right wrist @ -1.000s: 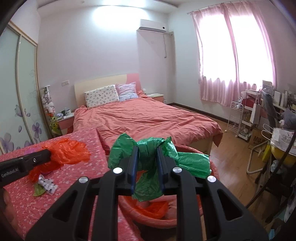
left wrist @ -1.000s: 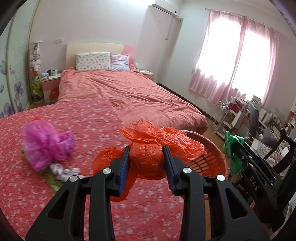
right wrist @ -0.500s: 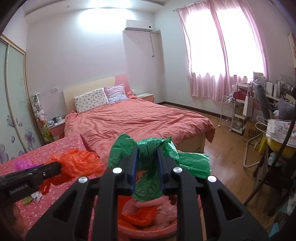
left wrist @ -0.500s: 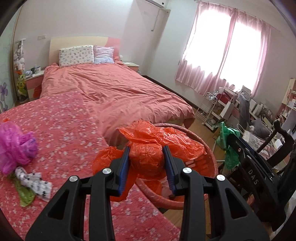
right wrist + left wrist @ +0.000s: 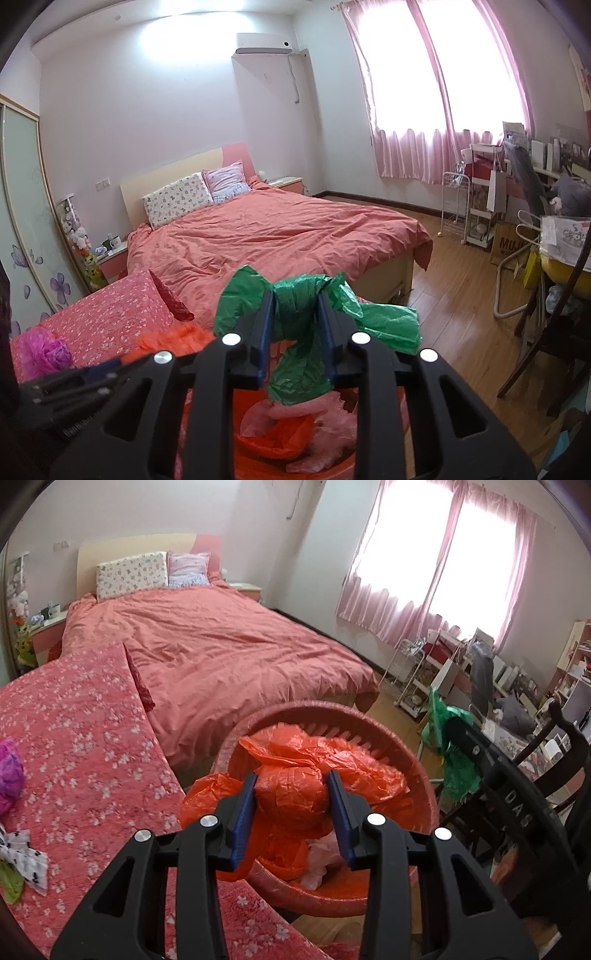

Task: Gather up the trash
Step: 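Open both tools to drop the bags into the basket, then move both open tools back to the remaining trash on the bed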

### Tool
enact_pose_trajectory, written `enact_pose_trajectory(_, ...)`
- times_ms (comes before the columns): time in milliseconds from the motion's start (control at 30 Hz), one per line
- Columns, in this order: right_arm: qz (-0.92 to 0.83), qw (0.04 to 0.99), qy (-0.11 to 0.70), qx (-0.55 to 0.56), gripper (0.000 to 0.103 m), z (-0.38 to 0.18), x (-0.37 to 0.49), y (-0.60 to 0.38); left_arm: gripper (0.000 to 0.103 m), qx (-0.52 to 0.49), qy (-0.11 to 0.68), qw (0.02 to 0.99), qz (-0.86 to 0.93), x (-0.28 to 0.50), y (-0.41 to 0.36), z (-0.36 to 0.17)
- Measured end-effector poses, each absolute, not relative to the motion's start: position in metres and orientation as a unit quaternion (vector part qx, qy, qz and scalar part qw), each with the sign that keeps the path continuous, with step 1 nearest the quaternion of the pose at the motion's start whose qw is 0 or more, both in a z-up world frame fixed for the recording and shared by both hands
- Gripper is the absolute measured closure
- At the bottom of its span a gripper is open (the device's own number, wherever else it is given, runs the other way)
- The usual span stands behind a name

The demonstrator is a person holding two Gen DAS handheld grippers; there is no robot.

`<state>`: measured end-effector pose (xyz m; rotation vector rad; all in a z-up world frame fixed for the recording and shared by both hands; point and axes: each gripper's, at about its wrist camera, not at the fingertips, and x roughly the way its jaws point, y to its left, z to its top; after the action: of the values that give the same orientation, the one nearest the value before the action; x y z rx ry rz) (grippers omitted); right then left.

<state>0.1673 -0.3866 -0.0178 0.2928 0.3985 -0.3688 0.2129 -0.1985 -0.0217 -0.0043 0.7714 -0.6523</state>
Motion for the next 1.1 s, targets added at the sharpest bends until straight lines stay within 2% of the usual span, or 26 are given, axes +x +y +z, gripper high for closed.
enact_pose_trajectory(167,-0.180,0.950,0.202,0.156,0.060,-0.026,0.171,-0.393,0.045,-0.002,0.392,0.869,-0.300,0.216,-0.196,-0.036)
enact_pose_trajectory(400,-0.190,0.950,0.203,0.139,0.046,-0.029,0.166,-0.385,0.041,-0.004,0.392,0.879,-0.270,0.216,-0.174,-0.034)
enact_pose_trajectory(800,-0.131,0.957,0.233,0.110,0.046,-0.028,0.175,-0.337,0.040,-0.027,0.366,0.915,-0.164,0.219,-0.058,-0.014)
enact_pose_trajectory(1100,0.004,0.963,0.260,0.069,0.046,-0.019,0.217,-0.216,0.040,-0.044,0.348,0.935,-0.043,0.209,0.064,-0.012)
